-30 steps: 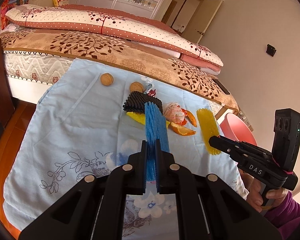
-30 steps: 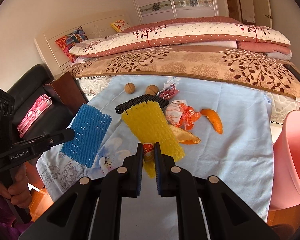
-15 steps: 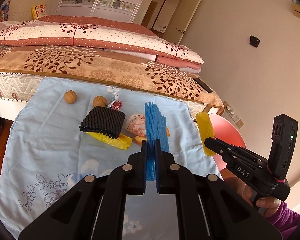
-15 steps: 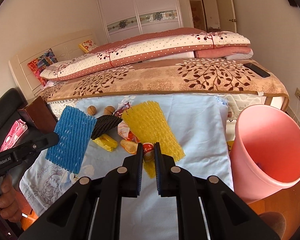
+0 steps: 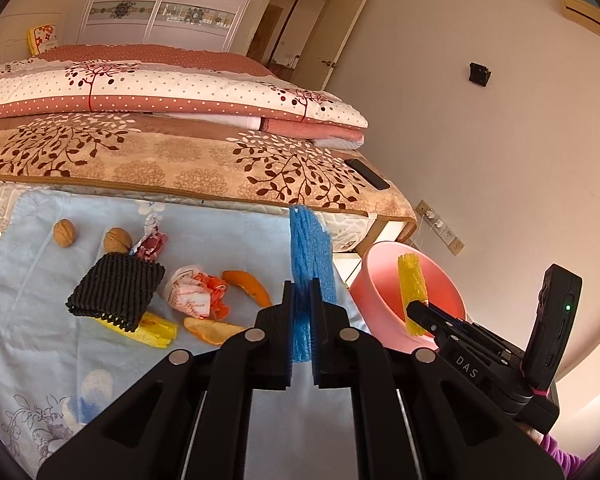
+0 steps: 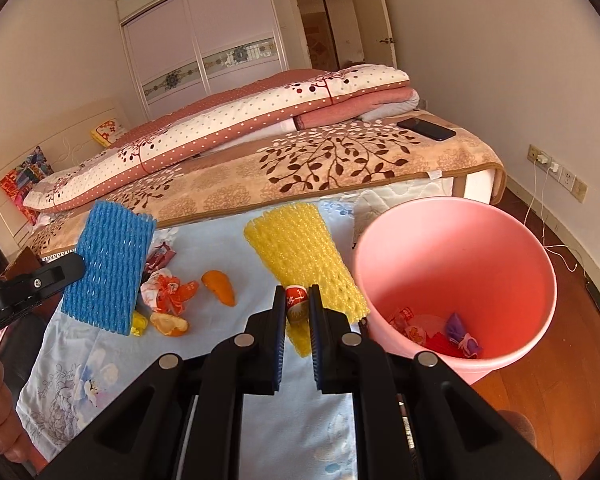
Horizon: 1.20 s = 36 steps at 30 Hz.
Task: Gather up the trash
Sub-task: 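Carry the yellow foam net toward the pink bin with the right gripper while the left holds the blue net, then open both grippers over the pink bin to drop the yellow and blue nets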
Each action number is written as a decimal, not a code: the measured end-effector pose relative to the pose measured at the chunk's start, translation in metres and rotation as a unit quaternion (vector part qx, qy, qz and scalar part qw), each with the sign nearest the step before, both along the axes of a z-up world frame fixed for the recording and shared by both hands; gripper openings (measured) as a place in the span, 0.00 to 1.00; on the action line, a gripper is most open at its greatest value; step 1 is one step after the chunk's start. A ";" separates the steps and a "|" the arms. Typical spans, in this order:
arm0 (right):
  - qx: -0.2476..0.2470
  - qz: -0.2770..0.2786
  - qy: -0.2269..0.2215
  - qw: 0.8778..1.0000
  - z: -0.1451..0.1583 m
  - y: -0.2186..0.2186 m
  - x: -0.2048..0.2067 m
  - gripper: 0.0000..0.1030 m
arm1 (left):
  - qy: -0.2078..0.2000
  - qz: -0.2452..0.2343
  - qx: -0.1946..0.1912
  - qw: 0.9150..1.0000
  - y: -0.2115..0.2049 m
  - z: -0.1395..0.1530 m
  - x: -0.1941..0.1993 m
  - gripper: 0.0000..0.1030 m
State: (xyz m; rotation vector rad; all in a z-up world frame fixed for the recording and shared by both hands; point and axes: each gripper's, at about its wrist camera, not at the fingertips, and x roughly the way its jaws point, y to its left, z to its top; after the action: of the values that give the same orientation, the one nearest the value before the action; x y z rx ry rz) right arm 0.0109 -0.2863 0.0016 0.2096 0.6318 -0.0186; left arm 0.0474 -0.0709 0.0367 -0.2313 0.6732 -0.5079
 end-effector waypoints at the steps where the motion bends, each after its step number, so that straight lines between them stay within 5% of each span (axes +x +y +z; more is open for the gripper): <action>1: 0.001 -0.009 -0.001 1.000 0.000 -0.007 -0.001 0.10 | -0.002 -0.003 -0.001 1.000 -0.006 0.001 0.002 0.06; 18: 0.031 -0.108 0.004 0.994 -0.015 -0.093 -0.003 0.10 | -0.014 -0.076 0.023 0.997 -0.113 0.008 0.035 0.06; 36: 0.050 -0.145 0.021 0.988 -0.040 -0.134 0.001 0.10 | 0.017 -0.129 0.074 0.989 -0.195 -0.031 0.058 0.06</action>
State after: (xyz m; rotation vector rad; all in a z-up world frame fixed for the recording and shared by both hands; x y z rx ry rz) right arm 0.0123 -0.4205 -0.0381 0.3986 0.6409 -0.2718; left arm 0.1051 -0.2658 0.0054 -0.0120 0.7757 -0.6995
